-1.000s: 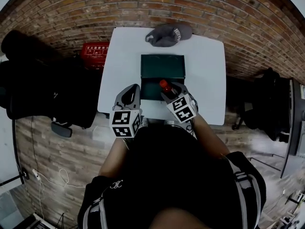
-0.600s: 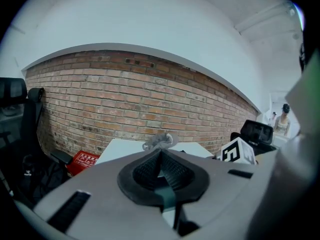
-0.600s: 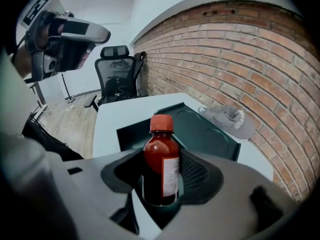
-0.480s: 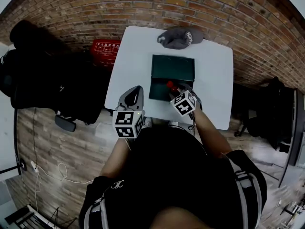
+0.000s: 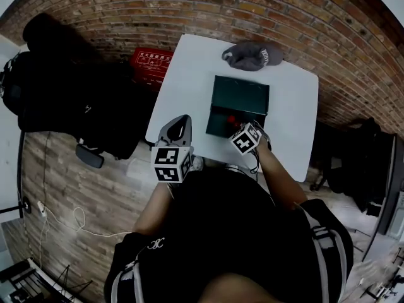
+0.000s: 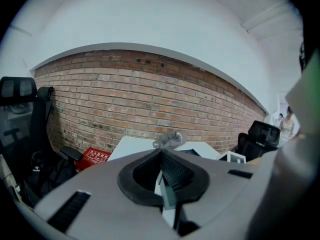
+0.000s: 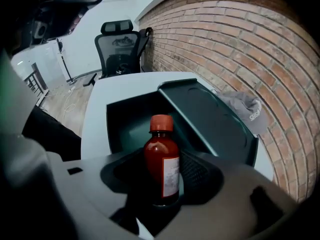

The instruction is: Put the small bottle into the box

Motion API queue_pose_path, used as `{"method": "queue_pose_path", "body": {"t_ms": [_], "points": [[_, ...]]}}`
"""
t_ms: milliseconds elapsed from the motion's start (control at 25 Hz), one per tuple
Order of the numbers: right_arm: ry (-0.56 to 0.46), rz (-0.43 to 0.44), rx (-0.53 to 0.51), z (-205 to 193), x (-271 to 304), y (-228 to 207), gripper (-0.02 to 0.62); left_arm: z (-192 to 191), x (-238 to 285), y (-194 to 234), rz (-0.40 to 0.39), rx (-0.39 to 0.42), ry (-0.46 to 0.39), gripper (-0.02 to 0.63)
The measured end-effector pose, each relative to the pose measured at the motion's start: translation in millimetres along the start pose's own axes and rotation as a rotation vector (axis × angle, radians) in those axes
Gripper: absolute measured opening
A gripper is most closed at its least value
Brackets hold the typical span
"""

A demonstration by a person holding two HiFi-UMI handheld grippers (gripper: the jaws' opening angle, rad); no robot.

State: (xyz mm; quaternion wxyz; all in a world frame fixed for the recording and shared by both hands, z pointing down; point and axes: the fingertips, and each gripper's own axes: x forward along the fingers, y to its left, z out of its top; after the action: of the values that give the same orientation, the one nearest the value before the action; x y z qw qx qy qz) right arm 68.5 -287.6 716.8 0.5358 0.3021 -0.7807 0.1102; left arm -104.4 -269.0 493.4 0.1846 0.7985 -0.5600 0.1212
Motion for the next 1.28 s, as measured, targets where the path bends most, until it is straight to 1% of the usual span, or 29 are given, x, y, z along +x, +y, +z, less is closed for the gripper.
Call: {"method": "queue_pose_path", "body": {"t_ms": [80, 280, 480, 560, 680, 800, 880, 960, 1120, 1200, 1280], "points": [[0.026, 0.007, -0.011, -2.0, 8.4, 0.2, 0.215, 3.0, 1.7, 4.1, 0.01, -0.006, -0.007, 0.014], [0.067, 0.054, 0.001, -3.2, 23.1, 2.6, 0.215, 9.6, 9.5, 13.5, 0.023, -0.022, -0.008, 0.014], [0.071, 0.096, 0.0, 0.8, 33.2, 3.4, 0.215, 17.3, 26.9, 8.6, -0.008, -0.01, -0.007, 0.014], [0.064, 0.115, 0.003, 1.4, 35.6, 3.2, 0.215, 19.2, 36.8, 3.1, -0.02, -0.006, -0.01, 0.014], [0.032, 0.149, 0.041, 6.8, 39.8, 4.5, 0.216, 20.5, 53.7, -3.6, -0.034, -0.011, -0.007, 0.014], [0.018, 0.172, 0.07, 7.8, 41.2, 6.6, 0.221, 18.1, 69.4, -14.8, -0.066, 0.008, 0.005, 0.014], [0.004, 0.178, 0.084, 9.0, 38.3, 5.6, 0.245, 15.7, 76.4, -20.1, -0.079, 0.019, 0.013, 0.014], [-0.052, 0.183, 0.104, 16.4, 27.8, 3.2, 0.247, 13.4, 82.9, -22.8, -0.082, 0.02, 0.024, 0.014], [-0.226, 0.213, 0.117, 32.4, -7.9, 4.7, 0.247, 16.0, 96.2, -27.0, -0.091, 0.026, 0.03, 0.014], [-0.357, 0.218, 0.159, 43.6, -26.2, -4.1, 0.245, 19.5, 103.4, -29.8, -0.097, 0.033, 0.023, 0.014], [-0.518, 0.18, 0.262, 57.7, -44.7, -30.2, 0.245, 24.1, 110.2, -32.6, -0.1, 0.041, 0.015, 0.014]]}}
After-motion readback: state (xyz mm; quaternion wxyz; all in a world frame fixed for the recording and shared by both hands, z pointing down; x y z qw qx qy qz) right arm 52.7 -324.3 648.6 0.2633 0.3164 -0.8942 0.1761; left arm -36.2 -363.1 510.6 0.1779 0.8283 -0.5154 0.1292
